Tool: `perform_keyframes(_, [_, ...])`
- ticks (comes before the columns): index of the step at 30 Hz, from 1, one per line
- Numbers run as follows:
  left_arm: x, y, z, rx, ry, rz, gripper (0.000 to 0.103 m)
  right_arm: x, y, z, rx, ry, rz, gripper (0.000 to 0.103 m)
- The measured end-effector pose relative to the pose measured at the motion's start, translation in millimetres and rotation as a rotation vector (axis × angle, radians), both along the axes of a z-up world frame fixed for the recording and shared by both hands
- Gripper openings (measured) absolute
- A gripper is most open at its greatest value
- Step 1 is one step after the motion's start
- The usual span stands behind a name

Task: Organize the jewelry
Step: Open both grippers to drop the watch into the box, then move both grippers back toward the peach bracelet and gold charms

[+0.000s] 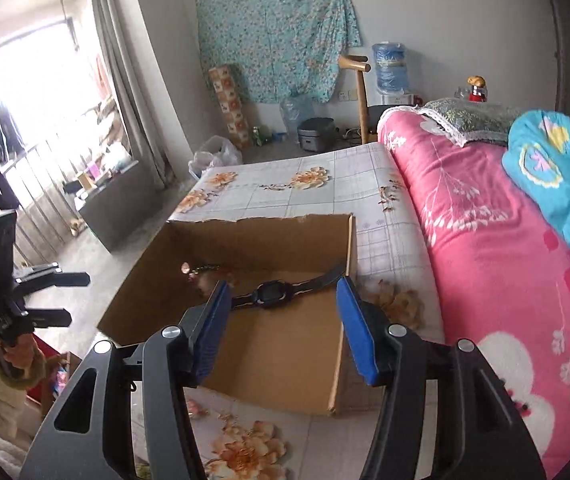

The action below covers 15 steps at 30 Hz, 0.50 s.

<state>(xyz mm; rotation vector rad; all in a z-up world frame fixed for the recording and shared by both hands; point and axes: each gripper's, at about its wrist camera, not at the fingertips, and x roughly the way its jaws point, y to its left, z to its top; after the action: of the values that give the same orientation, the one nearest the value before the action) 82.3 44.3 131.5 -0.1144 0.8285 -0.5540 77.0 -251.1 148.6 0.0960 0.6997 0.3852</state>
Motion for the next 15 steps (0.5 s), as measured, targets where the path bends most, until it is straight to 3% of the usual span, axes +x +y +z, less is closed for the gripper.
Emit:
perform_keyframes(2, [-21,2,-13,0.005,-0.010,0.023,0.086,-21,-2,-11,0.062,0.015,-0.007,0.054])
perform_keyframes(5, [-46,-3,-40,0.042,0.007,0.079,0.087,-46,3,-35,0.072,0.037,-0.032,0.056])
perform_keyframes(8, [-54,-13,-80,0.072,0.088,0.113,0.087,-67,13,-68,0.072,0.088,-0.058,0.061])
perform_keyframes(13, [-52,-32,-141,0.260,0.189,0.178,0.087,-85,33,-123,-0.043,0.193,-0.142,0.062])
perform_keyframes(15, [-48,-36,-158,0.335,0.214,0.202,0.088,-89,40,-134,-0.111,0.208,-0.178,0.068])
